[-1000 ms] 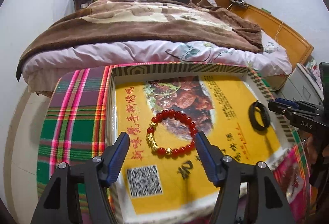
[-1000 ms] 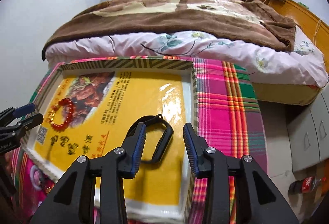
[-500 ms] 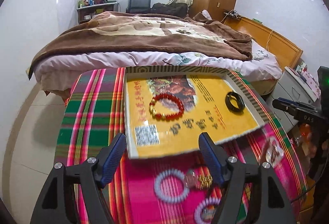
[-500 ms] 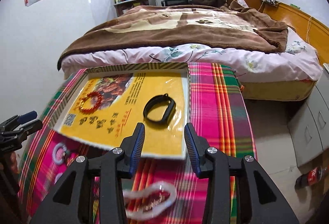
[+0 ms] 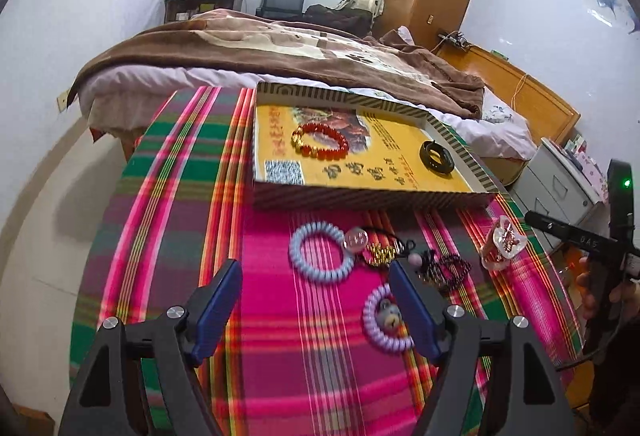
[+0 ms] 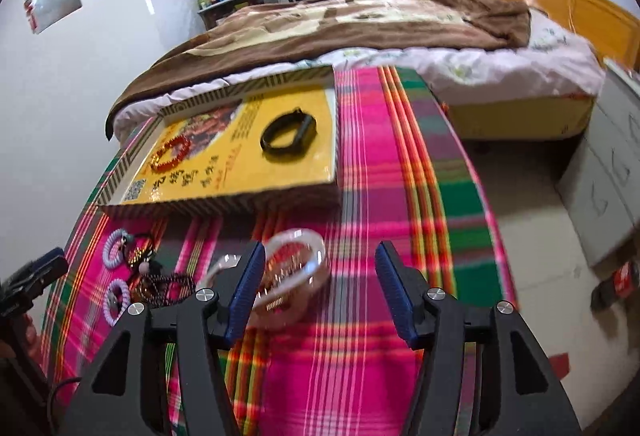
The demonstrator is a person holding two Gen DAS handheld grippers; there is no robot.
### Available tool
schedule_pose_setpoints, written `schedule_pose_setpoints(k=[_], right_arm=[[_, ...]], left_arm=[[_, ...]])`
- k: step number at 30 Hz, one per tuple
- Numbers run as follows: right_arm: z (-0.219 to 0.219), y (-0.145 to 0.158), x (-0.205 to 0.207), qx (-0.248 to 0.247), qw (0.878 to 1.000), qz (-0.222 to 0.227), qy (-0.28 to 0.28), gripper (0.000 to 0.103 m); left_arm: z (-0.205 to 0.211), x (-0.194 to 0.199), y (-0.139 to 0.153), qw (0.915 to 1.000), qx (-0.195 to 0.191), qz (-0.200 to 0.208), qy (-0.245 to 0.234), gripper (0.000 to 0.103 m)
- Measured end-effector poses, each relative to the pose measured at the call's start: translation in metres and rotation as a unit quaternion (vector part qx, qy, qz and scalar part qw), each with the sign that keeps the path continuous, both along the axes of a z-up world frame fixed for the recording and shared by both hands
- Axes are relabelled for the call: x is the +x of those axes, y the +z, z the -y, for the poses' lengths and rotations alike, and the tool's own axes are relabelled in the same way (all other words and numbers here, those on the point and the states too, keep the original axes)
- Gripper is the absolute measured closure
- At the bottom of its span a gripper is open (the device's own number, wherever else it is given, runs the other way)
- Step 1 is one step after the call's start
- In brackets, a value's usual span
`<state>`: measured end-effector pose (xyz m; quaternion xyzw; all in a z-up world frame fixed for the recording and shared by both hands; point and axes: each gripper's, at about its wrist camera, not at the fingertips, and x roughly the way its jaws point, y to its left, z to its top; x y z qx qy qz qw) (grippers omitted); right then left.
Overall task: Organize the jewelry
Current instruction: 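Grasp the clear glass dish rim with the right gripper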
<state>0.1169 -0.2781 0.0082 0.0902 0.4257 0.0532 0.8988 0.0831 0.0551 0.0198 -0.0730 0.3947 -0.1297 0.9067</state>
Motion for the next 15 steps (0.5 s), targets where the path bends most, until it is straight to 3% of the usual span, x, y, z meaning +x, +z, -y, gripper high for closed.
schedule_pose_setpoints(k=[5,15], right_arm=[[-0.004,-0.014,0.001,0.034,0.999,-0.021,-0.009,0.044],[-0.019,-0.031,0.01,0.043,0.998,-0.051,-0.018,0.035]], left_arm=[[-0.002,-0.009,-0.007,0.9999,-0.009,-0.009,0.0,0.027],[0.0,-0.015,-0.012,0.9998,-0.015,-0.015,-0.006,0.027]])
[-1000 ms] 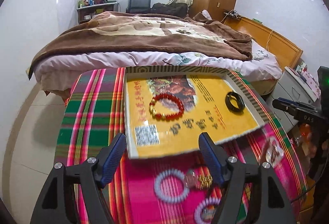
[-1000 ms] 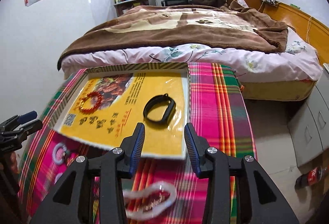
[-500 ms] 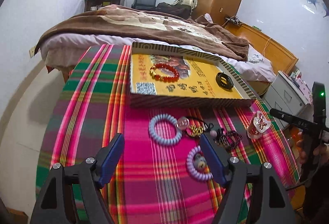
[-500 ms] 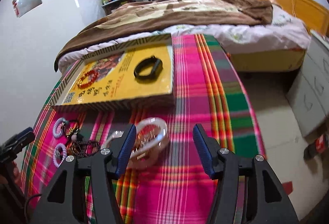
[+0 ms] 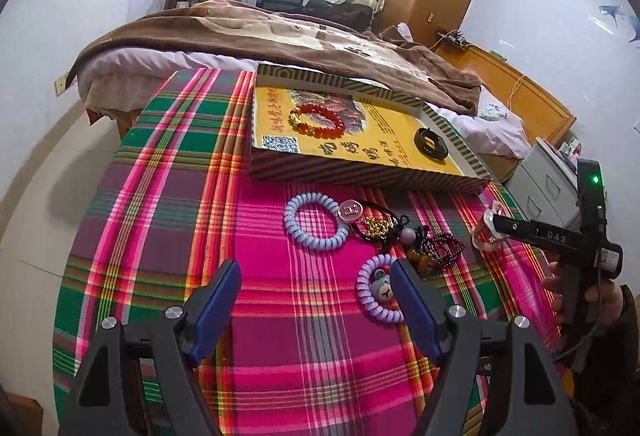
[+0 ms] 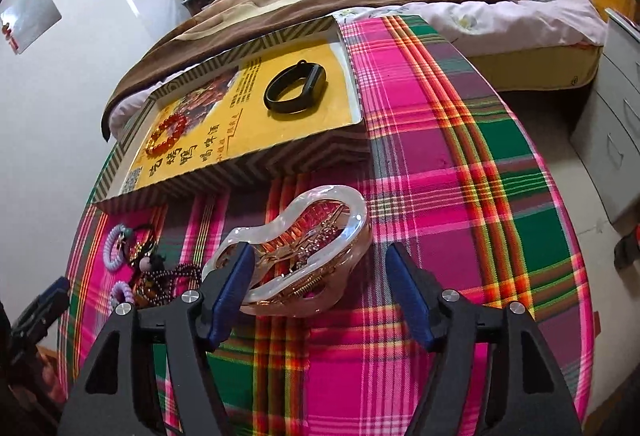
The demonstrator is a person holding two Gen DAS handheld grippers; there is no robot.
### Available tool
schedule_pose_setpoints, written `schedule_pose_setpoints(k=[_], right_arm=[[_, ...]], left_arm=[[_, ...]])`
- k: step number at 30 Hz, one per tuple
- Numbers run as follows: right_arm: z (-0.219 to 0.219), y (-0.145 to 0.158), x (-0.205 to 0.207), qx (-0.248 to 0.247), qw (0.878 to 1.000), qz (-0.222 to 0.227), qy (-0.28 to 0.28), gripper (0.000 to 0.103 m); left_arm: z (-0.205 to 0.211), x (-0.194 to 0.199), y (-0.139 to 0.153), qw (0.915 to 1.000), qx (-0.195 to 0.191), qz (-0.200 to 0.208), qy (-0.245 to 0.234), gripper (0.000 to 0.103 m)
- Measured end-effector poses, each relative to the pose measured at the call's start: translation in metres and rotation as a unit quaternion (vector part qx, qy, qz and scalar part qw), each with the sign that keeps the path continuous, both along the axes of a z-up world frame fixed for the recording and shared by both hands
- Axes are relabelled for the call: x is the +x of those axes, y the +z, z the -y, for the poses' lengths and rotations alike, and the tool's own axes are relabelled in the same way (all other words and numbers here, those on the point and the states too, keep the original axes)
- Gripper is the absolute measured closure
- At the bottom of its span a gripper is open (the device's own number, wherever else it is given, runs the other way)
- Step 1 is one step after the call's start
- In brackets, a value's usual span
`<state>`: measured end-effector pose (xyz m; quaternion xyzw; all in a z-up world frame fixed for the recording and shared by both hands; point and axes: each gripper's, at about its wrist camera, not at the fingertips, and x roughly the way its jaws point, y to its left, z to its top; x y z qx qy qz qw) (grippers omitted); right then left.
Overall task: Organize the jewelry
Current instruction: 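Grasp the clear glass dish rim with the right gripper, then grasp the purple coil bracelet with the left gripper while the right holds the glass dish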
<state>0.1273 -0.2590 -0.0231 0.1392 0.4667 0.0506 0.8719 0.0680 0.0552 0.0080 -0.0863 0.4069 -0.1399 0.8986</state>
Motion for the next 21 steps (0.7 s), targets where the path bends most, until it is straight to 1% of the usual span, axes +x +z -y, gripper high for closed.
schedule_pose_setpoints(k=[6,7,8,9,10,11,12,15,16,17,18,19,21], right_arm=[[0.007,-0.003,0.002,0.025,1.0,0.001,-0.014,0.035],[0.007,-0.002,0.001,0.024,1.0,0.003,-0.011,0.037],[0.008,-0.001,-0.001,0.023,1.0,0.007,-0.006,0.04],[0.007,0.0,-0.002,0.025,1.0,0.01,0.0,0.047],[0.007,0.001,-0.002,0.024,1.0,0.01,0.003,0.051],[0.007,0.003,-0.003,0.018,1.0,0.012,0.006,0.053],[0.007,0.004,-0.003,0.016,1.0,0.015,0.008,0.057],[0.011,0.006,-0.002,0.016,1.0,0.017,0.009,0.063],[0.011,0.007,-0.002,0.014,1.0,0.018,0.01,0.072],[0.012,0.008,-0.003,0.019,0.999,0.023,0.014,0.076],[0.013,0.009,-0.002,0.019,0.999,0.022,0.014,0.083],[0.013,0.011,-0.002,0.018,0.999,0.025,0.012,0.087],[0.012,0.011,0.0,0.006,1.0,0.021,0.012,0.088]], left_arm=[[0.004,0.0,-0.003,1.0,-0.001,-0.006,-0.005,0.027],[0.005,0.0,-0.003,1.0,-0.001,-0.007,-0.005,0.027],[0.005,0.0,-0.003,1.0,0.001,-0.008,-0.006,0.027],[0.006,0.001,-0.004,0.9999,0.002,-0.008,-0.006,0.027],[0.006,0.001,-0.004,0.9999,0.002,-0.009,-0.006,0.027],[0.007,0.002,-0.004,0.9999,0.002,-0.009,-0.006,0.027],[0.007,0.003,-0.004,0.9999,0.001,-0.01,-0.006,0.027],[0.009,0.004,-0.005,0.9999,-0.001,-0.012,-0.008,0.027],[0.009,0.004,-0.006,0.9999,-0.001,-0.013,-0.008,0.027],[0.009,0.004,-0.006,0.9999,-0.002,-0.014,-0.008,0.027],[0.009,0.005,-0.007,0.9999,-0.002,-0.016,-0.006,0.027],[0.008,0.005,-0.007,0.9998,-0.002,-0.016,-0.005,0.027],[0.009,0.005,-0.008,0.9998,-0.002,-0.018,-0.006,0.027]])
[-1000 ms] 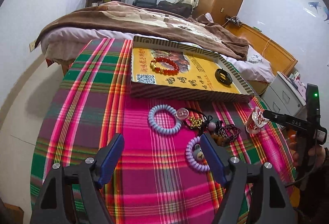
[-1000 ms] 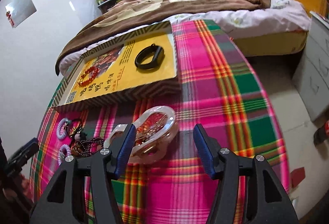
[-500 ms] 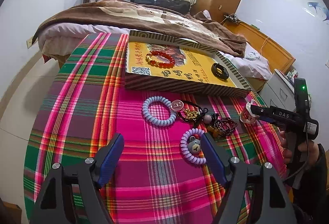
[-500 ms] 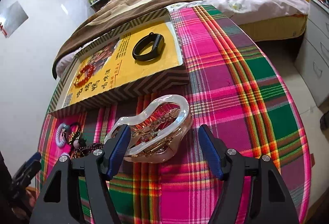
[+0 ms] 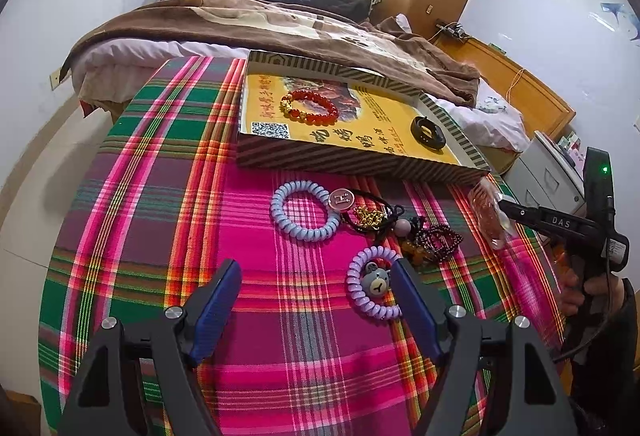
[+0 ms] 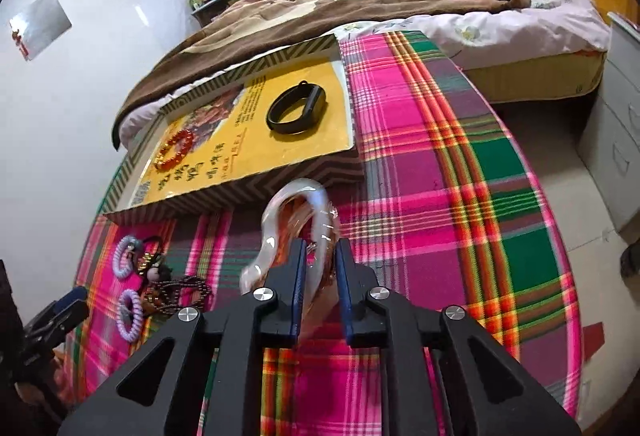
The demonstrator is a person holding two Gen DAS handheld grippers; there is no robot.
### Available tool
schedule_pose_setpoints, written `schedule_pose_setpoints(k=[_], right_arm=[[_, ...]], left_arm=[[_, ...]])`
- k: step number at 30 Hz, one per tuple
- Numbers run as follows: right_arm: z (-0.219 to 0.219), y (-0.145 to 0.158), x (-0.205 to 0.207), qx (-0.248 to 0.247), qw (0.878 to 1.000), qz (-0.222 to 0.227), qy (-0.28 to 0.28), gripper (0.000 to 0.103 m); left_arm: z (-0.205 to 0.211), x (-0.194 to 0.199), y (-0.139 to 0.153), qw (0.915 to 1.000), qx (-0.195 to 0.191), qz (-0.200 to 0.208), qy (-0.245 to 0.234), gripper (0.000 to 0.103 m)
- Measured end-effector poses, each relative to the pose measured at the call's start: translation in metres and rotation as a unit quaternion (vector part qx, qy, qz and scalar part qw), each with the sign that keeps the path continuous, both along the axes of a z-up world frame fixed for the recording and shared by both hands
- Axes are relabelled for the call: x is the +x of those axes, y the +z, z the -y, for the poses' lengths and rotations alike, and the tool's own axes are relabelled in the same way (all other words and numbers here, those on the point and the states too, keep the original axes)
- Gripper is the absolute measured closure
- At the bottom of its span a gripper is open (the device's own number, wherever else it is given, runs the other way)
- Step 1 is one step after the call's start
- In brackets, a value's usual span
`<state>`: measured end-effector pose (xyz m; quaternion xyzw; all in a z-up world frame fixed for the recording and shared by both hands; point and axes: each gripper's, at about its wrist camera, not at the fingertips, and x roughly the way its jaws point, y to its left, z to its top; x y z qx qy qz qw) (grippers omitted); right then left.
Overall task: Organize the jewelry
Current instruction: 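Grasp the purple coil bracelet with the left gripper while the right holds the glass dish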
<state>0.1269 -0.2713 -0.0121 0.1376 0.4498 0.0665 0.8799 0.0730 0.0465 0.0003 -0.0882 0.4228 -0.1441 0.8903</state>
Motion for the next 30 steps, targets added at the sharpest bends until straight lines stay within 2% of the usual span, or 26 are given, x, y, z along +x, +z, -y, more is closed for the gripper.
schedule_pose_setpoints(k=[3,6,12,19,23,26,30], right_arm=[[-0.004,-0.003,0.002,-0.014,1.0,-0.005,0.006,0.089],[-0.003,-0.003,0.001,0.002,1.0,-0.004,0.012,0.089],[0.006,0.005,-0.005,0.025,1.0,0.018,-0.005,0.09],[0.023,0.027,-0.019,0.053,0.996,0.063,-0.034,0.09],[0.034,0.039,-0.031,0.054,0.994,0.081,-0.045,0.09],[0.036,0.043,-0.04,0.046,0.994,0.088,-0.045,0.09],[0.038,0.044,-0.045,0.049,0.994,0.091,-0.04,0.09]], left_arm=[[0.0,0.0,0.0,1.0,0.0,-0.001,0.0,0.027],[0.0,0.0,0.0,1.0,0.0,0.0,0.001,0.027],[0.0,0.001,-0.001,1.0,0.001,-0.002,0.0,0.027],[0.007,0.002,-0.005,0.9998,0.006,-0.013,-0.014,0.027],[0.019,0.003,-0.014,0.9984,0.038,-0.031,-0.028,0.027],[0.024,0.002,-0.017,0.9975,0.062,-0.027,-0.022,0.027],[0.026,0.005,-0.019,0.9966,0.074,-0.031,-0.017,0.027]])
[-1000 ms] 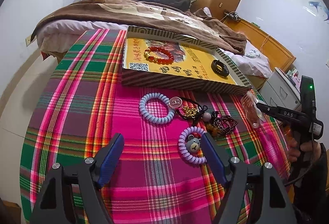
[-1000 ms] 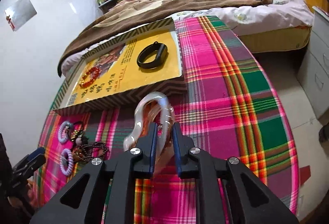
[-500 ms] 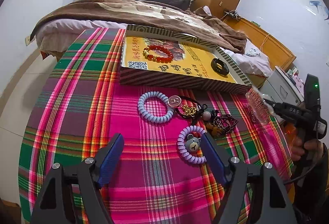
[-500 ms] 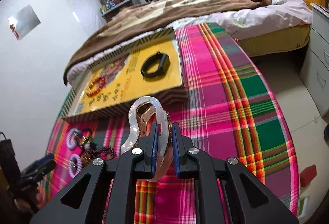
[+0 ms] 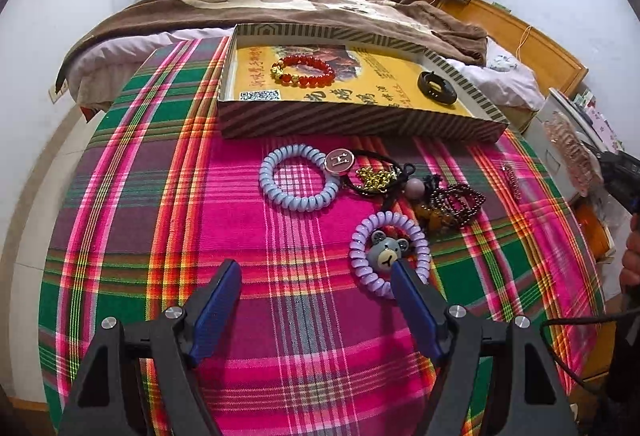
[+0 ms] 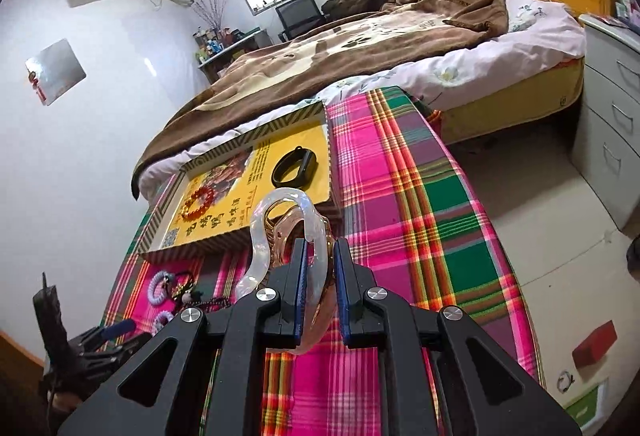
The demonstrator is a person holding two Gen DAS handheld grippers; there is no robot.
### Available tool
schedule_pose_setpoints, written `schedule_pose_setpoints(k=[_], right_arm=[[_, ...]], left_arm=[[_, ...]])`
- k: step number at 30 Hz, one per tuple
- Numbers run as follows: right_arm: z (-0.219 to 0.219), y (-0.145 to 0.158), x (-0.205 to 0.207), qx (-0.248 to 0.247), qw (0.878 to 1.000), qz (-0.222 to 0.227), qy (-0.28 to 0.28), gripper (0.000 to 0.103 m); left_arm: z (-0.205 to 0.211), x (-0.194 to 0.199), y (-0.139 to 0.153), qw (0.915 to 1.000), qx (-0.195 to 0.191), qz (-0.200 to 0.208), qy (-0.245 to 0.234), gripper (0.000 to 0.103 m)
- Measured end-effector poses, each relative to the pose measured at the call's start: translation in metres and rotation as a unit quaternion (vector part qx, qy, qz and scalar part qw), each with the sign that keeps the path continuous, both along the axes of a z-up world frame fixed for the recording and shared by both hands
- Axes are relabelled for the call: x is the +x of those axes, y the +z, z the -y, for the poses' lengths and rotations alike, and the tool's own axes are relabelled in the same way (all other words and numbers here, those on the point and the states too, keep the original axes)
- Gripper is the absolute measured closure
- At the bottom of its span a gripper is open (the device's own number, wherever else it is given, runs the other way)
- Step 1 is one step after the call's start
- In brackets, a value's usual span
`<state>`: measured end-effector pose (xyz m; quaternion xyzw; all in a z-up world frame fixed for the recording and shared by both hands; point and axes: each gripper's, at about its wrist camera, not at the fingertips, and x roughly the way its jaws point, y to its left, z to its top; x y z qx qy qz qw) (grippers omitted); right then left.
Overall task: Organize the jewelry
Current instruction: 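Grasp the purple coil bracelet with the left gripper while the right holds the glass dish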
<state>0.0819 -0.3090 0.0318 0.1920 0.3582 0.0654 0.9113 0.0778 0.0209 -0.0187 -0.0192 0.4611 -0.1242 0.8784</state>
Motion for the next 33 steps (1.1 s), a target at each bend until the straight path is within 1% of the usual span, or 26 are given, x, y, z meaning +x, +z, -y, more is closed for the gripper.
schedule_pose_setpoints(k=[4,10,14,16,17,19,20,22,23,24,27,30,33], right_arm=[[0.002,-0.001,-0.001,0.005,1.0,0.002,0.003,0.09],[0.006,-0.006,0.0,0.013,1.0,0.0,0.004,0.09],[0.009,-0.009,-0.001,0.019,1.0,-0.002,0.0,0.09],[0.01,-0.012,-0.001,0.023,1.0,-0.005,-0.002,0.089],[0.011,-0.013,-0.002,0.025,1.0,-0.006,-0.002,0.089],[0.011,-0.015,-0.002,0.027,1.0,-0.008,-0.001,0.089],[0.01,-0.015,-0.002,0.026,1.0,-0.009,0.0,0.089],[0.009,-0.015,-0.002,0.027,1.0,-0.009,0.001,0.089],[0.008,-0.016,-0.002,0.028,1.0,-0.009,0.003,0.089],[0.008,-0.016,-0.001,0.028,1.0,-0.009,0.004,0.089],[0.006,-0.016,-0.003,0.027,1.0,-0.009,0.007,0.089],[0.005,-0.016,-0.003,0.029,1.0,-0.01,0.005,0.089],[0.005,-0.014,-0.004,0.028,1.0,-0.008,0.004,0.089]], left_arm=[[0.004,0.005,0.0,0.9994,0.035,0.003,0.008,0.027],[0.017,0.007,-0.003,0.9984,0.053,-0.003,-0.016,0.027],[0.032,0.005,-0.006,0.9964,0.076,0.008,-0.037,0.027],[0.036,0.006,-0.006,0.9963,0.075,0.014,-0.04,0.028],[0.038,0.006,-0.006,0.9962,0.075,0.016,-0.041,0.031],[0.042,0.004,-0.005,0.9957,0.074,0.022,-0.05,0.044],[0.044,0.002,-0.004,0.9955,0.074,0.023,-0.056,0.047],[0.048,-0.001,-0.003,0.9947,0.072,0.026,-0.068,0.062],[0.05,-0.002,-0.002,0.9943,0.072,0.027,-0.074,0.066],[0.052,-0.003,-0.002,0.9939,0.07,0.027,-0.08,0.073],[0.051,-0.005,-0.001,0.9944,0.06,0.025,-0.083,0.074],[0.046,-0.004,0.002,0.9963,0.033,0.017,-0.077,0.074],[0.043,-0.008,0.008,0.9965,0.032,0.031,-0.071,0.074]])
